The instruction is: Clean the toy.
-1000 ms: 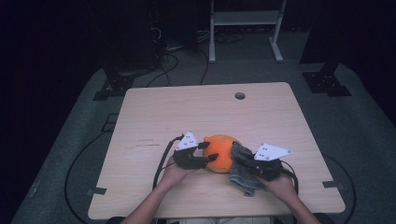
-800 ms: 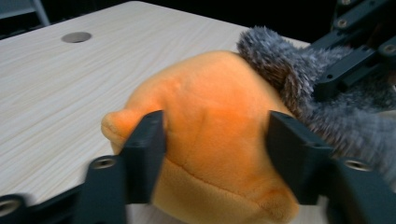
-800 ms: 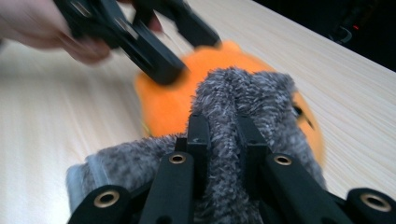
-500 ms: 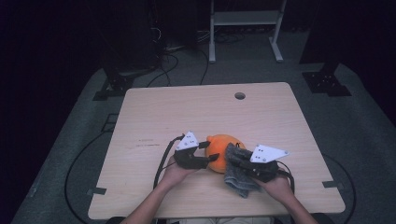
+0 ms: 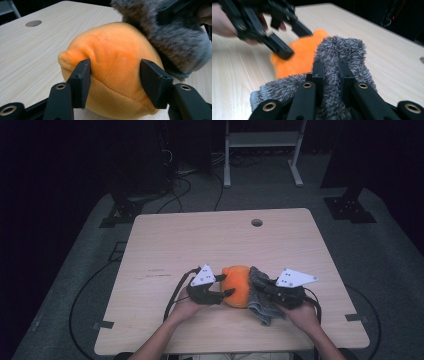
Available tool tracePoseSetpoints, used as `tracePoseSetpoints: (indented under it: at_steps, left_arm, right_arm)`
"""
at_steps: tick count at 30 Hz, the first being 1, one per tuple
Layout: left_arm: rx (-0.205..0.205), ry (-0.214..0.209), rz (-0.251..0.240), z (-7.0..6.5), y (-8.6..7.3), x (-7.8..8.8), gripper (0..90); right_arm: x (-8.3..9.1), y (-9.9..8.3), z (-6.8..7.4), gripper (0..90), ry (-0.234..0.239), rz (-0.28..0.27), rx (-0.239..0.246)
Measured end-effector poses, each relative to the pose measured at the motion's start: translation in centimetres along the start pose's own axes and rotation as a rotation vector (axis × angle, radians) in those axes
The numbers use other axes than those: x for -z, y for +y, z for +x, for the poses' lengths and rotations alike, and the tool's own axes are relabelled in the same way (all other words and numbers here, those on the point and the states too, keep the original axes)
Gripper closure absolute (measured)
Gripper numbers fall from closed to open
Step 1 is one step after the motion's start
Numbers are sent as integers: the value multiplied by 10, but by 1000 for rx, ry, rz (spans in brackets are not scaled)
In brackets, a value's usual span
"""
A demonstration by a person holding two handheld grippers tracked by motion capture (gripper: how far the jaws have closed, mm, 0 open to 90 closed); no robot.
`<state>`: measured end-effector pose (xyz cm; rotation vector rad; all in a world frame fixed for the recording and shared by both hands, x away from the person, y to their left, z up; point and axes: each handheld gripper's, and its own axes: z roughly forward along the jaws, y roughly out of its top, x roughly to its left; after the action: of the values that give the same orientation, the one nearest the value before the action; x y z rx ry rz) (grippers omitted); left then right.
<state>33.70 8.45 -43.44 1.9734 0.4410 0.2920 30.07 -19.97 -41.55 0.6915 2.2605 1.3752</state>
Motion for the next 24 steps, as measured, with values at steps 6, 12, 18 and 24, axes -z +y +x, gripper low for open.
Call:
tracePoseSetpoints:
  at_steps: [6,12,18,24]
  left_arm:
    - [95,35,-5,4,0,-4,268]
    - [26,54,17,-1,-5,-3,370]
    - [-48,70,-78,-7,7,4,205]
    - [-85,92,-3,-10,3,-7,270]
  right_arm:
    - [-7,-6,10,789,82,42,15]
    - [-4,1,1,789,85,13,-3]
    - [-5,-7,2,789,100,49,7]
    - [-4,-9,8,786,115,49,31]
